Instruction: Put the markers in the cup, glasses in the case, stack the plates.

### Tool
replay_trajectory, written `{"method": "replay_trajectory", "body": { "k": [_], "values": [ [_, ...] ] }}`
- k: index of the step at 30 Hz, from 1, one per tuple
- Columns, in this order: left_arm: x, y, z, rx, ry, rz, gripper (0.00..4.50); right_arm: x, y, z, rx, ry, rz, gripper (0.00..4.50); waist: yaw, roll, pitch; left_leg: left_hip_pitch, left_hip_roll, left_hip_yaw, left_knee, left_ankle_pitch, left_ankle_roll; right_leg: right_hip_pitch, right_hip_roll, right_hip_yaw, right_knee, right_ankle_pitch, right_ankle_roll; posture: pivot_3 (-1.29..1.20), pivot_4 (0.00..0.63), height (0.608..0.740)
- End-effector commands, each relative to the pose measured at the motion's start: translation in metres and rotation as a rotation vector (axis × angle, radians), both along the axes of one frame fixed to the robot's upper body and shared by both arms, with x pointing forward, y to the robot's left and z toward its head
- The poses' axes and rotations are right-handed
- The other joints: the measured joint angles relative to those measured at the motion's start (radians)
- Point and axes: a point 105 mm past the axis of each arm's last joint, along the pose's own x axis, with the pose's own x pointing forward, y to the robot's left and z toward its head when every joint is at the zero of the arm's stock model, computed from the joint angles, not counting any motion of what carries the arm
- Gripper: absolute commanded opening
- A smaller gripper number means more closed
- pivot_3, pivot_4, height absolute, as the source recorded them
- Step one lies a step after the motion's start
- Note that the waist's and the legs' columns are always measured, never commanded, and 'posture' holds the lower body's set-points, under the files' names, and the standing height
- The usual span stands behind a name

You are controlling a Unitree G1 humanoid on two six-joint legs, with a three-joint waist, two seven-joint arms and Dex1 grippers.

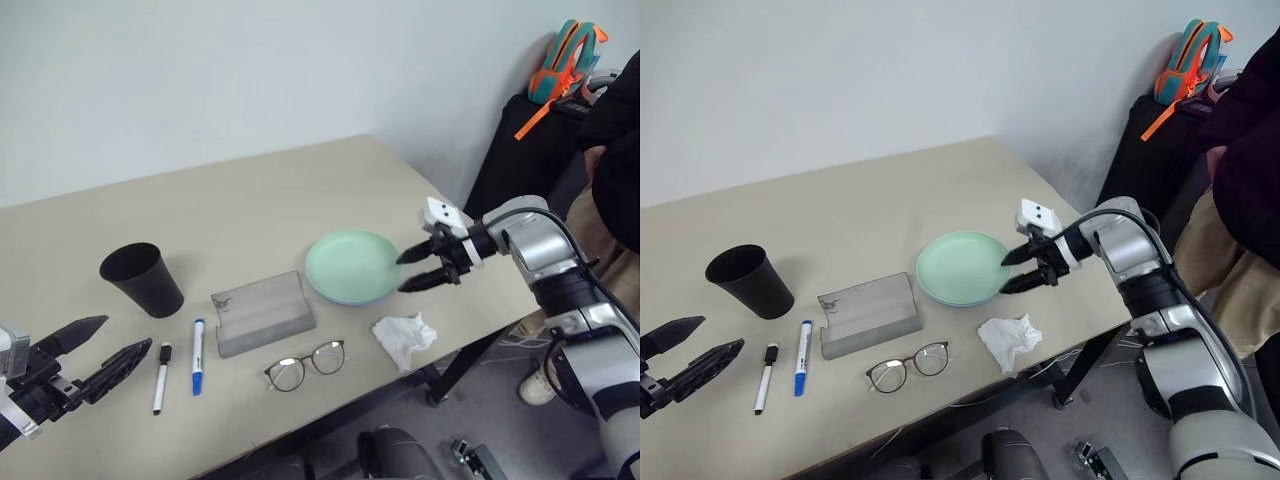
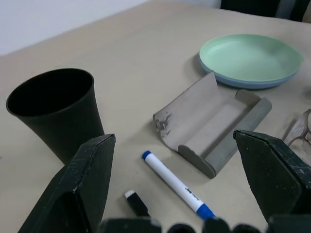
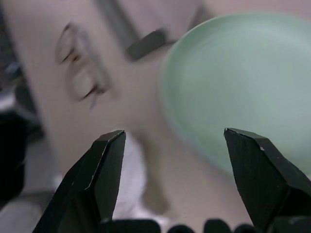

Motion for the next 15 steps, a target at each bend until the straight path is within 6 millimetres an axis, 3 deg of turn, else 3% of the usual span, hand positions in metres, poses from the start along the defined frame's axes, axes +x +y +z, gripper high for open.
{"method": "replay_trajectory", "body": {
  "k": [1,15],
  "values": [
    [0.000,-0.002,0.008,0.019,-0.030,-0.015,4.15,-0.015,0.004,0.004,-0.035,-0.041,0.098,3.50,0.000,0.000,0.000,0.000,0.000,0.000,0.000,-0.001,-0.001,0.000,0.000,0.000,0.000,0.000,0.000,0.00,0.000,0.738],
    [0.002,-0.003,0.007,0.018,-0.028,-0.023,4.15,-0.039,-0.006,-0.047,-0.239,-0.060,0.198,3.50,0.007,-0.003,0.000,-0.001,0.000,0.000,0.002,-0.003,-0.005,-0.001,-0.001,-0.002,-0.001,0.000,0.000,0.00,0.000,0.738]
  ]
}}
